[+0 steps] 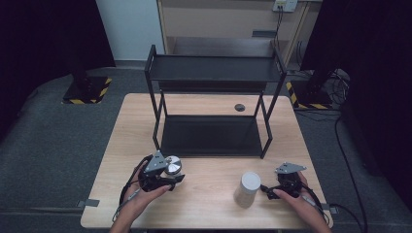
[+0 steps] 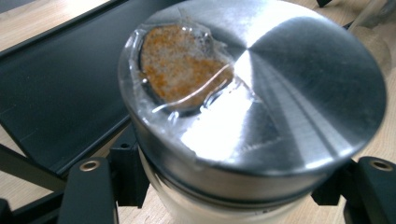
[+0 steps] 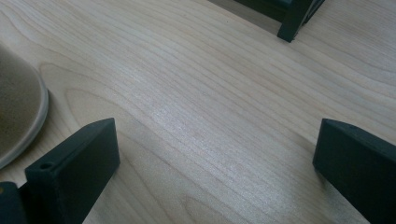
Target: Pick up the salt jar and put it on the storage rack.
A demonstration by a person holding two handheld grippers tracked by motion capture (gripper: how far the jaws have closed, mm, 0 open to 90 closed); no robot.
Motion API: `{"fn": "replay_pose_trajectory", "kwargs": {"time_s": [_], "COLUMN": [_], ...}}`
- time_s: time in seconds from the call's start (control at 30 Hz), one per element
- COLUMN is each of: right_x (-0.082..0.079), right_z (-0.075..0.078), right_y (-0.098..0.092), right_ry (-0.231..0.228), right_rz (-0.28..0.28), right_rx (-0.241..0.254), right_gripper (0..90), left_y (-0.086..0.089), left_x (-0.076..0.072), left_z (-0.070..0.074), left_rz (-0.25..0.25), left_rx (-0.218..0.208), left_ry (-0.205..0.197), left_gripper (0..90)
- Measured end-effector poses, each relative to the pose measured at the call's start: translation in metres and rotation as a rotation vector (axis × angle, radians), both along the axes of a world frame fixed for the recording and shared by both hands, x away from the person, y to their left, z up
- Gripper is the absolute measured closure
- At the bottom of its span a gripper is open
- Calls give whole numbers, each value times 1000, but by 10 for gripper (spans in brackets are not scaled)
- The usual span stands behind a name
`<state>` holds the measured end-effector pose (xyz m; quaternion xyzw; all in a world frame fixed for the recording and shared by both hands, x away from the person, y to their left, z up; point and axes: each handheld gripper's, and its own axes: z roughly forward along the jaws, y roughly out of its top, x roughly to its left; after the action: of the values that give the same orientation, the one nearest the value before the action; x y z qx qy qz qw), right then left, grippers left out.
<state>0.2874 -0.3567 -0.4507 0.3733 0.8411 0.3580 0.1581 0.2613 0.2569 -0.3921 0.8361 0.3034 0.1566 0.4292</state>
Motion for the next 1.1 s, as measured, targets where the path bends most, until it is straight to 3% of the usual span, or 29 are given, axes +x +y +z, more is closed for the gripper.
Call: {"fn": "replay_pose_trajectory", "kwargs": {"time_s": [0.57, 1.1], "right_x": [0, 0], "right_z": [0, 0], "right_y": [0, 0], "right_ry": [0, 0], "right_rz": [0, 0], "right_rx": [0, 0], "right_gripper": [13, 13], "left_y": [-2, -9], "left_x": [2, 10], "left_z": [14, 46], "left_rz": [-4, 8], "left_rx": [-8, -21], "left_ry": [0, -17], "left_gripper": [297, 298]}}
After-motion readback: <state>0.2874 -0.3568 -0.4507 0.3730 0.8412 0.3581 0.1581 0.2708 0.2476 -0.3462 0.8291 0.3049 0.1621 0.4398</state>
